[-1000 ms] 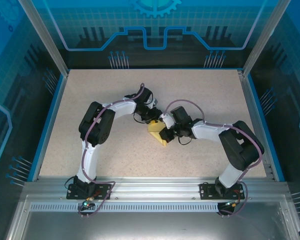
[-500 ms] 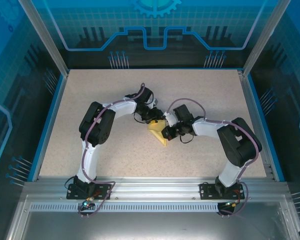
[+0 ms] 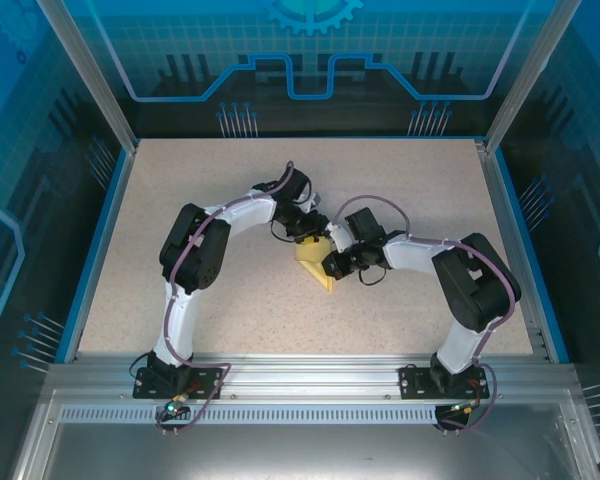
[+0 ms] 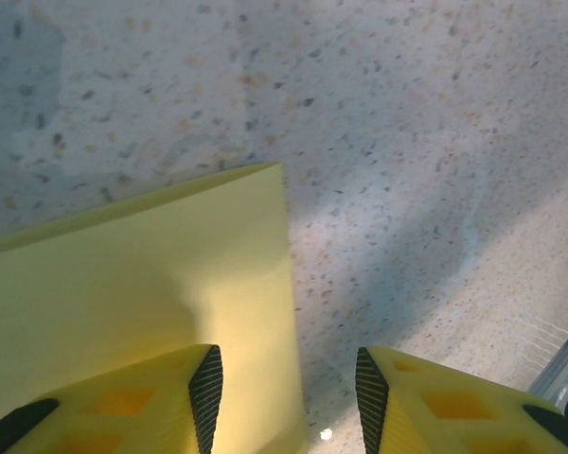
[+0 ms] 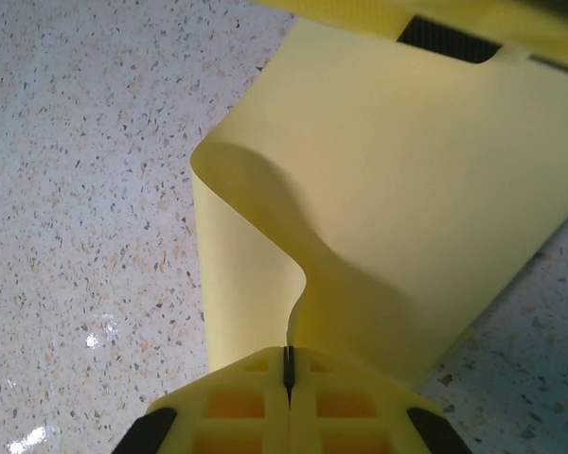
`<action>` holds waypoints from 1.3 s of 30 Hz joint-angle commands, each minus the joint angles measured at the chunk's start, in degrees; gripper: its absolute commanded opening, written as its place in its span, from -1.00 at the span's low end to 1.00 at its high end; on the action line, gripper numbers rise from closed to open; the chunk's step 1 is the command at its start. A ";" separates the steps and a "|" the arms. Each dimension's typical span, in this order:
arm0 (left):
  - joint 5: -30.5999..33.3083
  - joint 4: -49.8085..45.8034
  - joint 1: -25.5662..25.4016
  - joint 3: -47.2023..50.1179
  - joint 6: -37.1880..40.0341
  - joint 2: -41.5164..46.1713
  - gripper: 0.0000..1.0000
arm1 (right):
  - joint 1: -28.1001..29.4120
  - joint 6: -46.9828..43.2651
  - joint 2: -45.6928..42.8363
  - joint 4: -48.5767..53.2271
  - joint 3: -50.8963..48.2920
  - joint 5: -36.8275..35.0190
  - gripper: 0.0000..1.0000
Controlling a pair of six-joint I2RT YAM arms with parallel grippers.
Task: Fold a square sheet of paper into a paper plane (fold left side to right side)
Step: Third fold the triangle at the center of the table.
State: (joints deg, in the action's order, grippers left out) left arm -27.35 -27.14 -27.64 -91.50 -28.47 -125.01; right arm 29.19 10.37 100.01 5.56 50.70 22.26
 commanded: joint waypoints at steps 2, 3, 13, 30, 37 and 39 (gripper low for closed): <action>-2.35 -1.19 -0.86 -2.46 0.17 -1.71 -0.08 | -0.87 0.21 0.58 1.21 0.98 1.73 -1.00; -2.49 -1.23 -0.96 -3.02 0.12 -2.32 -0.08 | -0.82 0.18 0.62 1.20 1.03 1.65 -1.00; -0.43 -3.29 -1.14 -4.56 0.79 -7.53 -0.09 | -0.80 0.00 -0.05 1.62 1.25 1.98 -1.00; 1.01 -3.80 -1.18 -2.60 1.81 -7.09 -0.11 | -3.09 0.87 -0.09 3.27 2.73 2.50 -1.00; 1.01 -3.80 -1.13 -2.46 1.93 -7.09 -0.11 | -3.26 1.40 1.81 3.93 3.36 2.26 -1.00; 1.07 -3.80 -1.22 -2.52 1.93 -7.09 -0.11 | -3.33 1.61 2.18 3.93 3.44 2.23 -1.00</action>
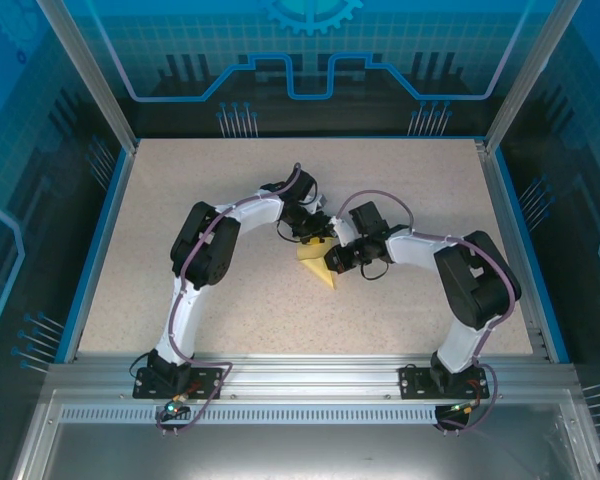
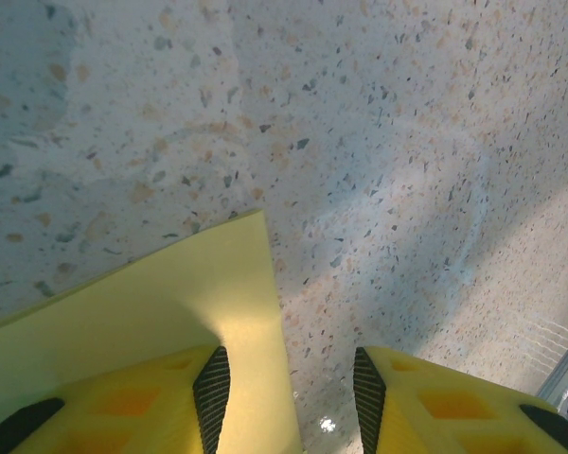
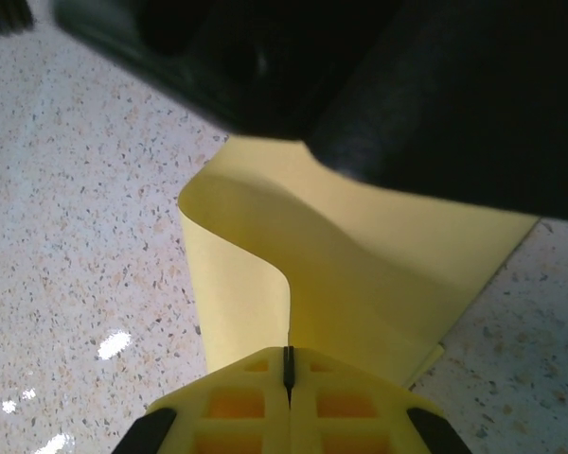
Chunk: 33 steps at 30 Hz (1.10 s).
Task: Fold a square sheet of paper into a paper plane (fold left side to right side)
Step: Third fold the triangle at the center of the table.
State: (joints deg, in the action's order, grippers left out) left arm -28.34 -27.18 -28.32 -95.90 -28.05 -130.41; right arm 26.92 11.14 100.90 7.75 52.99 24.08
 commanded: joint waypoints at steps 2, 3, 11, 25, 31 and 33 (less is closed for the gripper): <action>2.00 -3.76 -0.46 1.89 1.55 -1.73 -0.11 | -0.99 1.01 1.75 1.92 1.28 0.31 -1.00; 1.99 -3.76 -0.49 1.86 1.56 -1.74 -0.11 | -1.08 1.08 1.95 1.96 1.24 0.34 -1.00; 2.07 -3.69 -0.45 1.87 1.60 -1.69 -0.11 | -1.51 1.96 2.40 1.66 0.88 -0.52 -1.00; 2.14 -3.67 -0.54 2.01 1.60 -1.78 -0.11 | -2.26 1.85 4.47 2.90 2.11 0.01 -1.00; 2.18 -3.67 -0.49 1.98 1.60 -1.77 -0.11 | -2.22 2.44 4.15 3.15 1.89 -0.08 -1.00; 2.21 -3.61 -0.47 2.02 1.60 -1.71 -0.11 | -2.22 2.62 3.89 3.09 1.53 -0.23 -1.00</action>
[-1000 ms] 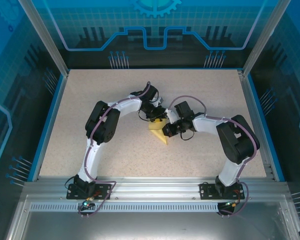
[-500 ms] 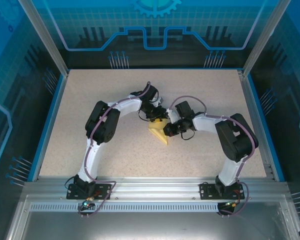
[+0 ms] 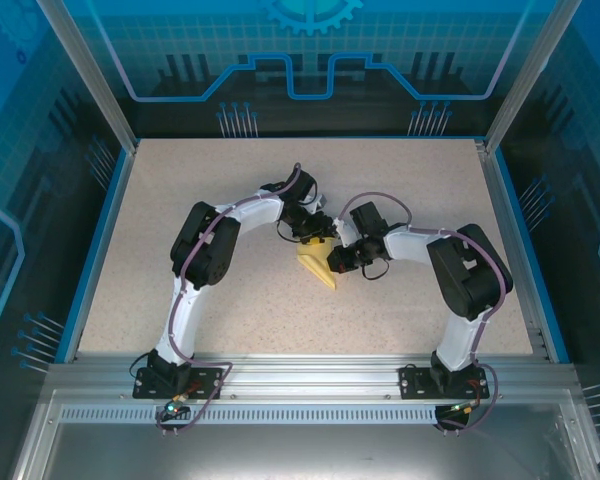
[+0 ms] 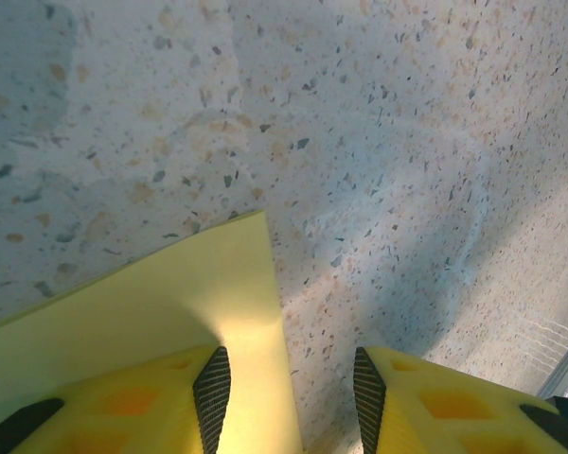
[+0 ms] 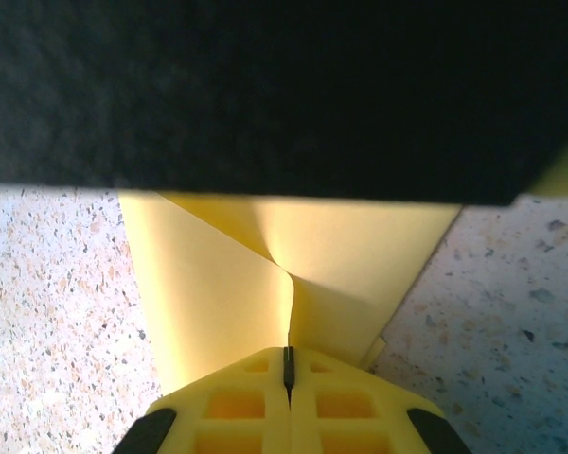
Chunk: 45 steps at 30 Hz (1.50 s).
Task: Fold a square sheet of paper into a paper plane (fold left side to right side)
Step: Third fold the triangle at the center of the table.
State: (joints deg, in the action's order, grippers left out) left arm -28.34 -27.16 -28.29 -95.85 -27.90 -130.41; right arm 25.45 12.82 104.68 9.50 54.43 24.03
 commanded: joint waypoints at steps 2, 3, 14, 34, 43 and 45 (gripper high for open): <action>2.21 -3.68 -0.55 1.90 1.44 -1.75 -0.11 | -0.75 1.00 0.05 1.30 -0.28 -0.45 -1.00; 2.19 -3.64 -0.52 1.90 1.45 -1.79 -0.11 | -0.71 1.05 0.14 1.55 -0.23 -0.56 -1.00; 2.20 -3.69 -0.51 1.93 1.36 -1.69 -0.10 | -0.71 1.24 -0.81 1.23 -1.00 -0.64 -1.00; 1.67 -7.12 -0.27 -1.51 3.08 2.32 -0.05 | -0.68 0.13 4.08 6.49 2.06 -0.66 -1.00; 1.99 -8.72 2.47 -2.60 3.12 7.78 0.26 | -0.28 -0.45 5.18 7.60 2.86 -0.75 -1.00; 2.04 -9.01 3.94 -2.73 3.25 9.41 0.30 | -0.19 -0.68 5.22 7.73 3.02 -0.98 -1.00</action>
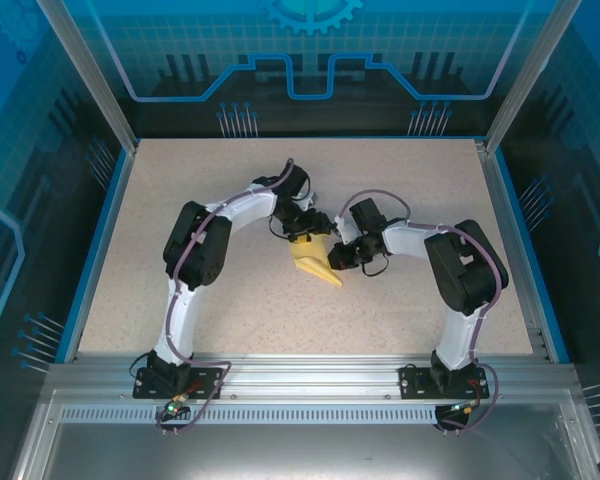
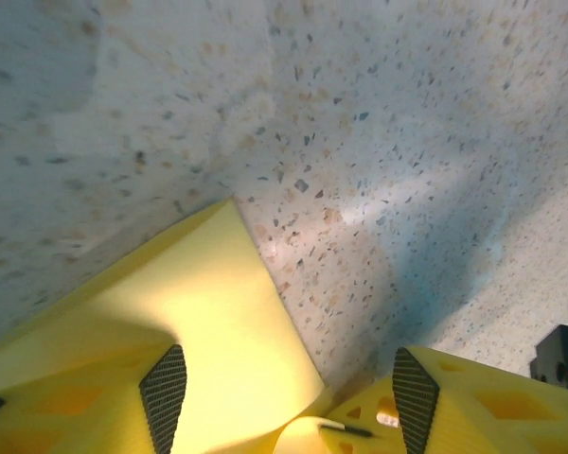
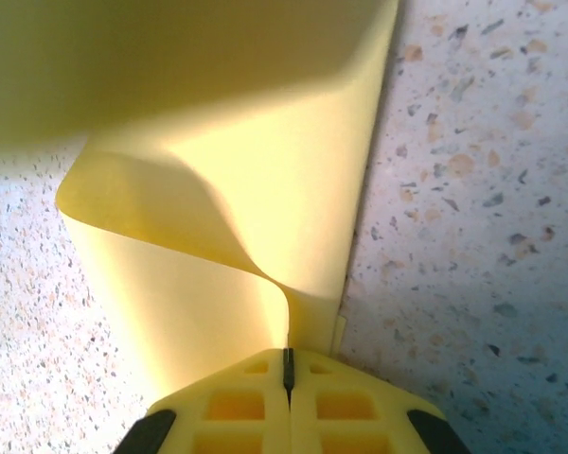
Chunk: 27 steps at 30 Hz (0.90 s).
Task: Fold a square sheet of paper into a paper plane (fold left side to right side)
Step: Third fold the triangle at the center of the table.
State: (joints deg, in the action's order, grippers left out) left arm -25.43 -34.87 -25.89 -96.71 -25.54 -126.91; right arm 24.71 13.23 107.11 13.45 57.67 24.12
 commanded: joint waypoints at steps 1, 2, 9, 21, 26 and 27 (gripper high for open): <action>-0.85 -1.50 1.97 -1.83 0.92 6.82 0.31 | 0.68 -1.19 2.84 3.86 -0.19 -1.07 -1.00; -0.88 -1.82 2.69 -1.73 1.01 7.70 0.33 | 0.77 -1.19 2.84 3.95 -0.11 -1.09 -1.00; -0.57 0.76 5.21 7.14 0.28 16.48 0.32 | 1.13 -1.54 3.11 4.47 0.32 -1.53 -1.00; -7.44 18.00 1.32 27.53 -12.84 23.72 0.12 | 1.57 -2.07 3.02 4.82 0.51 -1.86 -1.00; -7.88 19.91 -1.05 25.99 -15.36 19.04 0.08 | 1.73 -2.29 2.93 5.08 0.51 -2.05 -1.00; -7.97 20.09 -1.39 25.43 -15.74 18.33 0.07 | 1.75 -2.42 2.95 5.09 0.51 -2.10 -1.00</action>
State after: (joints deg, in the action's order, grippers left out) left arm -31.24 -17.32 -26.50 -69.63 -38.17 -105.97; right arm 25.12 11.92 107.59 14.52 58.61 24.08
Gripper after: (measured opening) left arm 0.539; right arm 0.041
